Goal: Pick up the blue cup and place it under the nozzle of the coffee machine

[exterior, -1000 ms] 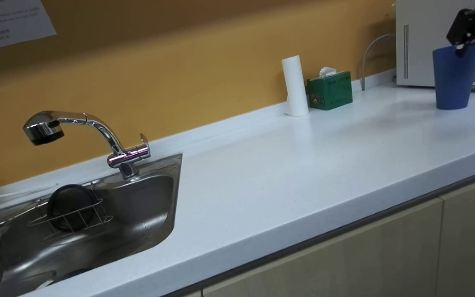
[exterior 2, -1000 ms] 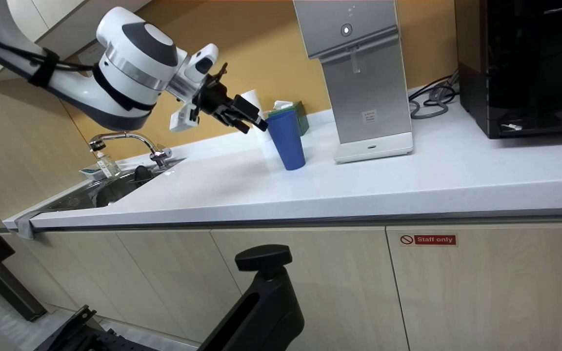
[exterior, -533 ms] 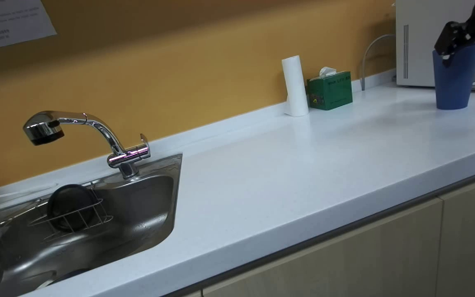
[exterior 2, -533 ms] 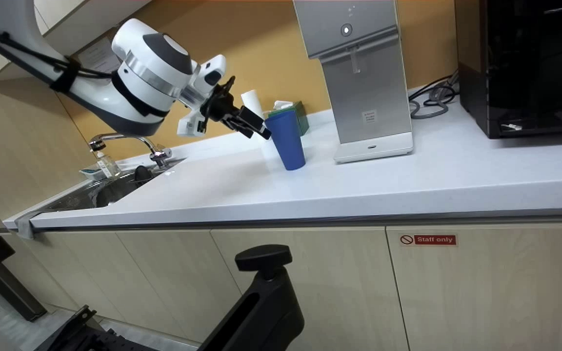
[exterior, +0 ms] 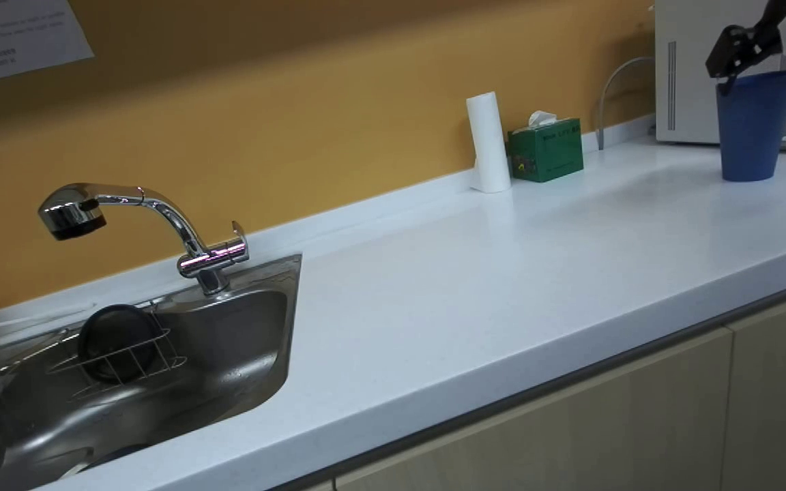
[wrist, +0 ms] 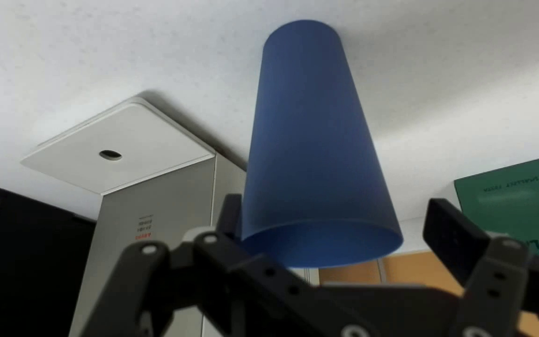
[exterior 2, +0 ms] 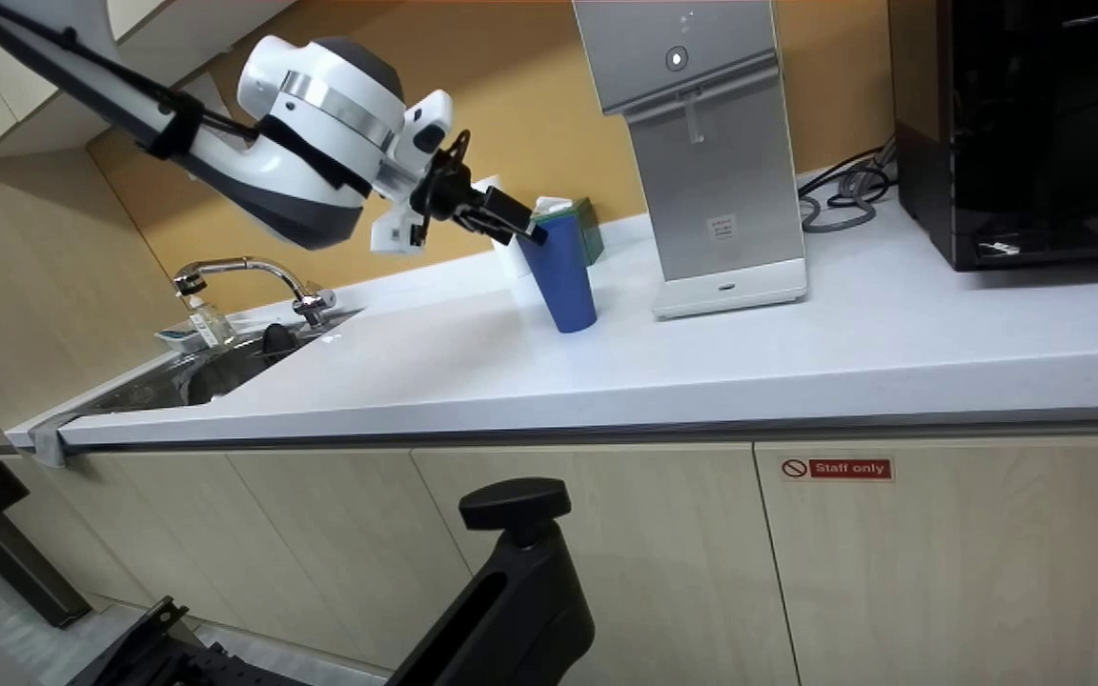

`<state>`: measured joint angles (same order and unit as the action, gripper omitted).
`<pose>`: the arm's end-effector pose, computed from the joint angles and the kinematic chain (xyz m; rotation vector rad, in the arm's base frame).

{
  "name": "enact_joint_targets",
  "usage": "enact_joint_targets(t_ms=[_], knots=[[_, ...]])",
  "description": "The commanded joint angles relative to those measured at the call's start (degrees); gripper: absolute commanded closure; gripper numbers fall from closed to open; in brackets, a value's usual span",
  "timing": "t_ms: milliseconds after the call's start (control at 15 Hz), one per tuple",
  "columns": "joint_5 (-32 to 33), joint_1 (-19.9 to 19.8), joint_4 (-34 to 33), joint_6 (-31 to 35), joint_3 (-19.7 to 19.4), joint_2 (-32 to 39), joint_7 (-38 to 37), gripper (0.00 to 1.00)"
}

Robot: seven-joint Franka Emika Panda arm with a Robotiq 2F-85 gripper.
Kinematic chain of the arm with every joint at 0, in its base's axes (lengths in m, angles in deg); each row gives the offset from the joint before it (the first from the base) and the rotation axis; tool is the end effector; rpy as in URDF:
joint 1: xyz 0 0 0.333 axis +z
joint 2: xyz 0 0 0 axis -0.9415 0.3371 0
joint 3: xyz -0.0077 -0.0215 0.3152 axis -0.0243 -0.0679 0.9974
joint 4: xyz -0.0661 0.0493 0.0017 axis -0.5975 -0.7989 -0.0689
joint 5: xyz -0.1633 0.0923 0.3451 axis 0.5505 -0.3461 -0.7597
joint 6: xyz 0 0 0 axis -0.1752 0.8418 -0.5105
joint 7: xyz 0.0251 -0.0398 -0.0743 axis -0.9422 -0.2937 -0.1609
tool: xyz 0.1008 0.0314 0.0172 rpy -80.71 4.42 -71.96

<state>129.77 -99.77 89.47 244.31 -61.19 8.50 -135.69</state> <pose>0.5286 -0.0985 0.3587 2.6819 -0.7375 1.0501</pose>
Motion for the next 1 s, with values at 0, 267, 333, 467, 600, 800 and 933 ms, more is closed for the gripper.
enact_joint_targets(t_ms=[0,267,333,467,600,800,933], knots=[[1.1,0.0,-0.6,-0.2,0.0,0.5,-0.8,0.00],[2.3,0.1,-1.5,-0.5,-0.2,1.2,-2.2,0.00],[3.0,0.2,-1.8,-0.6,-0.4,1.1,-3.8,0.00],[5.1,0.3,-2.5,-1.1,-0.9,1.1,-6.7,0.00],[7.0,0.2,-3.1,-1.7,-1.4,1.3,-8.8,0.00],[8.3,0.1,-3.3,-2.5,-1.8,2.2,-9.6,0.00],[8.3,0.2,-3.2,-2.5,-1.9,2.8,-9.0,0.00]])
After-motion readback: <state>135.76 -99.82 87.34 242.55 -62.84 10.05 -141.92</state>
